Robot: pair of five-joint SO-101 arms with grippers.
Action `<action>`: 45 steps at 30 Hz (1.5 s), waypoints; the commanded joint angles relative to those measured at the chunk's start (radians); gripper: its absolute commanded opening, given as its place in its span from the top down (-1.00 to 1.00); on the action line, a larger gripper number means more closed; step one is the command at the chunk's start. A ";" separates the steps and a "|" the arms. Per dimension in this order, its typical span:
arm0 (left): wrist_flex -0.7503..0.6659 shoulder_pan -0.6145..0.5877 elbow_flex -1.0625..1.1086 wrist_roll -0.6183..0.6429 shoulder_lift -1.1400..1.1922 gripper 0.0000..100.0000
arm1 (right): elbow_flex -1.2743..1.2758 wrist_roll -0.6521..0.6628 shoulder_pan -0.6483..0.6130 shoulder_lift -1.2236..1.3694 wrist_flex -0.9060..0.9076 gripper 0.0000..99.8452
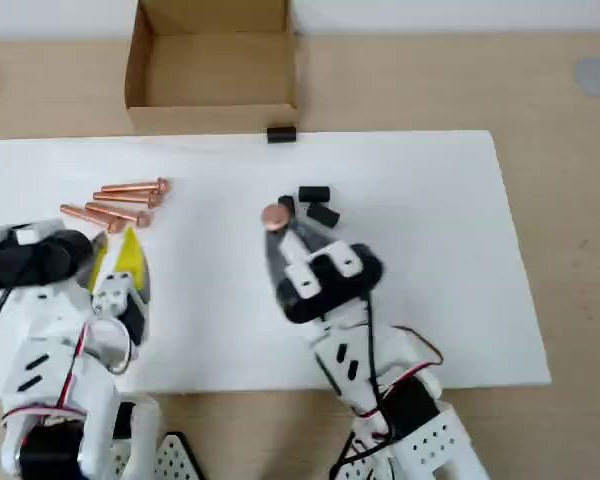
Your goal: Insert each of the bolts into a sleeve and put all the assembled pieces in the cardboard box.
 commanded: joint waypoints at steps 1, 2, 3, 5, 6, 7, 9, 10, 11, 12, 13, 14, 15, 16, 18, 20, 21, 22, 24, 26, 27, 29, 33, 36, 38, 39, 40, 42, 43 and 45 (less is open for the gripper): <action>-0.118 -0.095 0.094 0.026 -0.002 0.78 | -0.036 0.061 0.045 -0.107 -0.084 0.98; -0.173 -0.121 0.132 0.063 -0.002 0.78 | -0.047 0.077 0.045 -0.107 -0.086 0.98; -0.229 -0.144 0.166 0.103 -0.002 0.78 | -0.061 0.087 0.045 -0.102 -0.084 0.98; -0.319 -0.172 0.229 0.153 0.005 0.78 | -0.110 0.101 0.045 -0.062 -0.087 0.98; -0.342 -0.172 0.256 0.153 0.005 0.78 | -0.140 0.101 0.045 -0.024 -0.086 0.98; -0.342 -0.160 0.275 0.152 0.005 0.78 | -0.176 0.101 0.050 0.030 -0.086 0.98; -0.341 -0.141 0.302 0.152 0.005 0.78 | -0.268 0.097 0.067 0.170 -0.089 0.98; -0.339 -0.137 0.315 0.152 0.005 0.78 | -0.325 0.095 0.068 0.251 -0.091 0.98; -0.339 -0.137 0.321 0.152 0.005 0.78 | -0.383 0.095 0.076 0.338 -0.101 0.98; -0.341 -0.137 0.327 0.152 0.005 0.78 | -0.443 0.089 0.085 0.426 -0.117 0.98; -0.341 -0.137 0.327 0.152 0.005 0.78 | -0.499 0.074 0.090 0.516 -0.135 0.98; -0.341 -0.140 0.325 0.152 0.005 0.78 | -0.556 0.064 0.091 0.602 -0.141 0.98; -0.341 -0.141 0.324 0.152 0.005 0.78 | -0.610 0.063 0.091 0.690 -0.143 0.98; -0.341 -0.141 0.324 0.150 0.005 0.77 | -0.662 0.063 0.090 0.774 -0.141 0.98; -0.339 -0.143 0.330 0.150 0.005 0.73 | -0.753 0.061 0.088 0.934 -0.140 0.98; -0.325 -0.143 0.331 0.150 0.005 0.71 | -0.846 0.063 0.088 1.078 -0.141 0.98; -0.316 -0.143 0.328 0.150 0.005 0.71 | -0.895 0.061 0.088 1.141 -0.140 0.98; -0.310 -0.143 0.327 0.150 0.005 0.71 | -0.947 0.061 0.088 1.201 -0.140 0.98; -0.305 -0.143 0.333 0.150 0.005 0.71 | -1.047 0.061 0.088 1.313 -0.138 0.98; -0.305 -0.143 0.347 0.150 0.005 0.71 | -1.141 0.063 0.088 1.423 -0.138 0.98; -0.307 -0.143 0.351 0.150 0.004 0.71 | -1.184 0.064 0.091 1.480 -0.138 0.98; -0.305 -0.143 0.354 0.150 0.004 0.71 | -1.273 0.064 0.096 1.587 -0.138 0.98; -0.305 -0.143 0.353 0.150 0.004 0.71 | -1.451 0.061 0.117 1.782 -0.138 0.98; -0.305 -0.143 0.353 0.157 0.004 0.71 | -1.573 0.063 0.131 1.911 -0.137 0.98; -0.304 -0.143 0.354 0.155 0.004 0.71 | -1.658 0.061 0.145 1.992 -0.121 0.98; -0.304 -0.143 0.354 0.155 0.004 0.71 | -1.707 0.060 0.151 2.031 -0.106 0.98; -0.304 -0.143 0.354 0.153 0.004 0.71 | -1.756 0.060 0.154 2.072 -0.089 0.98; -0.304 -0.140 0.354 0.153 0.004 0.71 | -1.857 0.058 0.171 2.155 -0.069 0.98; -0.304 -0.137 0.354 0.153 0.004 0.71 | -1.911 0.055 0.177 2.196 -0.061 0.98; -0.304 -0.137 0.354 0.153 0.004 0.71 | -2.026 0.029 0.189 2.282 -0.044 0.98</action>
